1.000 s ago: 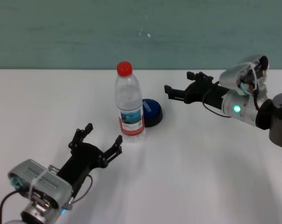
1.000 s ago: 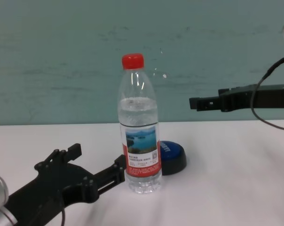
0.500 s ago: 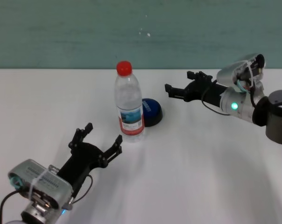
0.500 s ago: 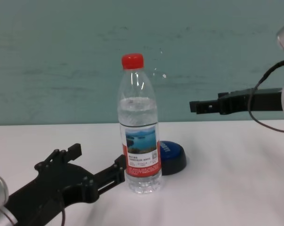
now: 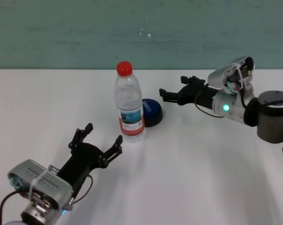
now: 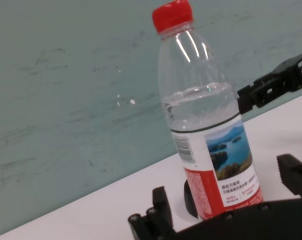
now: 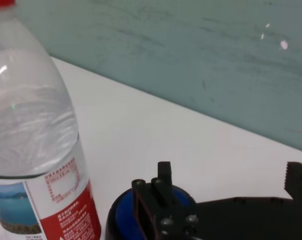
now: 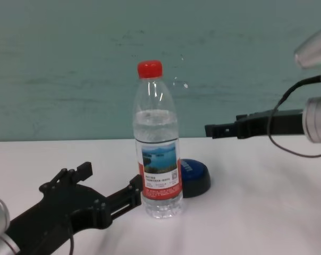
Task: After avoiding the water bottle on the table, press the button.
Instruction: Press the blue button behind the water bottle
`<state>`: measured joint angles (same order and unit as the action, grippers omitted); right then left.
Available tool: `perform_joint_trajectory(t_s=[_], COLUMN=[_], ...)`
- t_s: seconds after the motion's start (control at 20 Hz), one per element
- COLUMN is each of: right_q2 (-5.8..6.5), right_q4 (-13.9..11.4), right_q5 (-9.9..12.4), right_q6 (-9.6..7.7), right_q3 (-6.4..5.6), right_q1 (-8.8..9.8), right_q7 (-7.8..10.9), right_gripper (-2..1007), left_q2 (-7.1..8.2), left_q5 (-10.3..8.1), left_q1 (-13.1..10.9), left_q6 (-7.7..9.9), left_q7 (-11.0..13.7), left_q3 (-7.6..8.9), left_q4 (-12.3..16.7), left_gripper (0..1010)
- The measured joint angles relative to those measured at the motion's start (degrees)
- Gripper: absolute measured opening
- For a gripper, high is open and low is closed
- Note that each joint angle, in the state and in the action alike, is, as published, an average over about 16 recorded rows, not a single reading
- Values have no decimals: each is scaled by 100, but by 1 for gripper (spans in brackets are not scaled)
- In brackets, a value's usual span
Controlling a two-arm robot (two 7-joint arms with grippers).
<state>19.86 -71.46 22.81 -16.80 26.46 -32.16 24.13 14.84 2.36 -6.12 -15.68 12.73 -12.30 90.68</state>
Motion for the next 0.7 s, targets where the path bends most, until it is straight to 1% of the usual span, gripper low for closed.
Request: perform_joint_trajectory(t_s=[0.3, 0.7], right_q2=[-118, -209], right_q4=[277, 550], right_q5=[-64, -118], right_q6=[53, 113], right_q3=[64, 88], right_q1=[-94, -138], right_q7=[73, 136], right_gripper=[1004, 1004], left_q2=[0, 0], left_q5=[0, 0], left_q1=[0, 0], left_q6=[0, 0], left_q7=[0, 0], left_q3=[0, 0], left_q4=[0, 0], left_gripper=[1000, 1000])
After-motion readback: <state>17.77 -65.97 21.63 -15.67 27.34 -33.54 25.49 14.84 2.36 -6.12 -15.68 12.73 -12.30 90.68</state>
